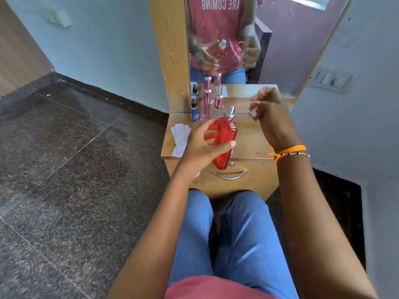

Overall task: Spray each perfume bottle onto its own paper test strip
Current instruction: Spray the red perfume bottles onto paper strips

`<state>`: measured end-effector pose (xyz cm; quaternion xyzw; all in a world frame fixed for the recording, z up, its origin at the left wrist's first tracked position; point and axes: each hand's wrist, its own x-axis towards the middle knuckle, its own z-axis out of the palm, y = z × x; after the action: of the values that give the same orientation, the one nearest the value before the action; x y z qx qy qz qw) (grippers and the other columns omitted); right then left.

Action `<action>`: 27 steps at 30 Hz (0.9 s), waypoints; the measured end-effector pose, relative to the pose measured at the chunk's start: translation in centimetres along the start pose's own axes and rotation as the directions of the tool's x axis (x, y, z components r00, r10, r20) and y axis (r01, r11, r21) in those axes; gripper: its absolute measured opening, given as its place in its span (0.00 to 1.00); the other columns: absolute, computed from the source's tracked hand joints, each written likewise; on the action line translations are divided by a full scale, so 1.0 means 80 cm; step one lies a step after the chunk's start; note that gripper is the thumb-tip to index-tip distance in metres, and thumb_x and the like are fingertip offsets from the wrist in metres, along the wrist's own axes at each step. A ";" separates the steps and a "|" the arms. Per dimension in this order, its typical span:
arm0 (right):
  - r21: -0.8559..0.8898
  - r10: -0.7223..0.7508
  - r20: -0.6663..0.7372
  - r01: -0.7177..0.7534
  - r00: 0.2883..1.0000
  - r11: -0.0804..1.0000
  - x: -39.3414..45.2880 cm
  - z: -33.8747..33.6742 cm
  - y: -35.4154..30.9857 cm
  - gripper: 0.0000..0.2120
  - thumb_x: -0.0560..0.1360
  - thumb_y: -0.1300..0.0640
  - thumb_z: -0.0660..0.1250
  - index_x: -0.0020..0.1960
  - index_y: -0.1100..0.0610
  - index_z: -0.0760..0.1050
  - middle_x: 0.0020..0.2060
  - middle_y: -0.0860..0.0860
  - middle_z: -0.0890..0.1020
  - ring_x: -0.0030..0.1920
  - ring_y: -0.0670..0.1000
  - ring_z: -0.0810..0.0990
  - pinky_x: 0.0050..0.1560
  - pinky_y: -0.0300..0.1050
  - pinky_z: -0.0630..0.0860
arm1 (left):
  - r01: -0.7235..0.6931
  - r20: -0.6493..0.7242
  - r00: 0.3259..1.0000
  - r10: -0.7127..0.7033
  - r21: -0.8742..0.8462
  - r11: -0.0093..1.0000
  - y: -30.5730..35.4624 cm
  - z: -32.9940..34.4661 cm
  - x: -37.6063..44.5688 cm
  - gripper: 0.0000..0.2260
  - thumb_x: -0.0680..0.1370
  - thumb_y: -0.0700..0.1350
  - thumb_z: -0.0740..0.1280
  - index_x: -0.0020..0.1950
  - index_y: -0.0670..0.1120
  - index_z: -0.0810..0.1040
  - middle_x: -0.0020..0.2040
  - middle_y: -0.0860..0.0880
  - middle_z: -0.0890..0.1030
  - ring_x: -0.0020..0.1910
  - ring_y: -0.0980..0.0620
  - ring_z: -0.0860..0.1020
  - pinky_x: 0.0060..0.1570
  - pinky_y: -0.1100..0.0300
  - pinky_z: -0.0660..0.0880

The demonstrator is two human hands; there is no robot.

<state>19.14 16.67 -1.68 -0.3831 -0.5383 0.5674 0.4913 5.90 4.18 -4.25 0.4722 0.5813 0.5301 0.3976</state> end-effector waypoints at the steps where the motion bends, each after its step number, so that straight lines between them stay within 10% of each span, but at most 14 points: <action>1: -0.243 -0.054 -0.041 0.042 0.998 0.969 -0.003 -0.008 0.018 0.16 0.70 0.74 0.54 0.46 0.54 0.68 0.42 0.50 0.75 0.41 0.48 0.73 0.38 0.39 0.70 | -0.005 -0.009 1.000 0.005 0.005 1.000 -0.002 -0.001 0.001 0.27 0.66 0.46 0.76 0.62 0.54 0.72 0.62 0.48 0.76 0.58 0.62 0.73 0.50 0.74 0.71; 4: -0.645 -0.247 -0.136 0.104 0.959 0.757 -0.015 -0.028 0.062 0.17 0.69 0.75 0.56 0.54 0.61 0.70 0.53 0.58 0.74 0.48 0.49 0.71 0.44 0.30 0.67 | -0.014 -0.005 1.000 0.014 0.003 1.000 -0.007 0.002 0.001 0.27 0.67 0.42 0.76 0.62 0.55 0.71 0.62 0.48 0.76 0.60 0.59 0.74 0.52 0.75 0.72; 10: -0.672 -0.266 -0.180 0.079 0.947 0.737 -0.035 -0.041 0.093 0.18 0.69 0.75 0.62 0.58 0.64 0.70 0.59 0.62 0.69 0.43 0.41 0.67 0.51 0.31 0.71 | 0.012 0.062 0.998 -0.009 -0.037 0.999 -0.008 0.011 0.002 0.28 0.70 0.36 0.72 0.66 0.53 0.68 0.59 0.53 0.76 0.66 0.53 0.71 0.65 0.55 0.69; 15: -0.611 -0.460 -0.061 0.331 0.886 0.719 -0.060 -0.024 0.073 0.20 0.75 0.59 0.65 0.66 0.61 0.67 0.59 0.57 0.72 0.59 0.50 0.71 0.58 0.27 0.64 | 0.021 0.076 0.997 -0.016 -0.064 0.998 -0.011 0.011 0.008 0.29 0.69 0.45 0.72 0.69 0.49 0.68 0.61 0.50 0.77 0.66 0.52 0.71 0.68 0.49 0.68; 20: -0.120 -0.128 0.411 0.192 0.903 0.974 -0.105 -0.004 0.053 0.31 0.75 0.52 0.64 0.75 0.47 0.55 0.72 0.51 0.65 0.69 0.48 0.69 0.65 0.49 0.72 | 0.023 0.126 0.992 -0.002 -0.166 0.986 0.000 0.013 0.017 0.23 0.72 0.42 0.70 0.67 0.46 0.71 0.59 0.47 0.79 0.61 0.51 0.76 0.62 0.53 0.74; 24: -0.231 -0.084 0.373 0.180 0.924 0.956 -0.104 -0.006 0.053 0.40 0.72 0.66 0.68 0.75 0.48 0.50 0.65 0.42 0.67 0.59 0.37 0.75 0.54 0.36 0.76 | 0.065 0.246 0.969 -0.026 -0.151 0.986 0.006 0.015 0.024 0.18 0.74 0.42 0.69 0.64 0.49 0.73 0.59 0.47 0.78 0.60 0.51 0.77 0.50 0.62 0.78; 27: -0.246 -0.064 0.270 0.133 0.961 0.960 -0.107 -0.006 0.054 0.38 0.68 0.66 0.66 0.70 0.44 0.54 0.53 0.53 0.75 0.46 0.53 0.81 0.44 0.46 0.81 | 0.044 0.205 0.978 -0.038 -0.021 0.999 0.008 0.021 0.034 0.13 0.78 0.46 0.63 0.61 0.44 0.76 0.64 0.45 0.73 0.60 0.51 0.75 0.52 0.64 0.77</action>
<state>20.88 8.72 -6.85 -0.3395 -0.6866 0.5114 0.3897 6.99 7.22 -3.71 0.5070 0.5403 0.4778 0.4719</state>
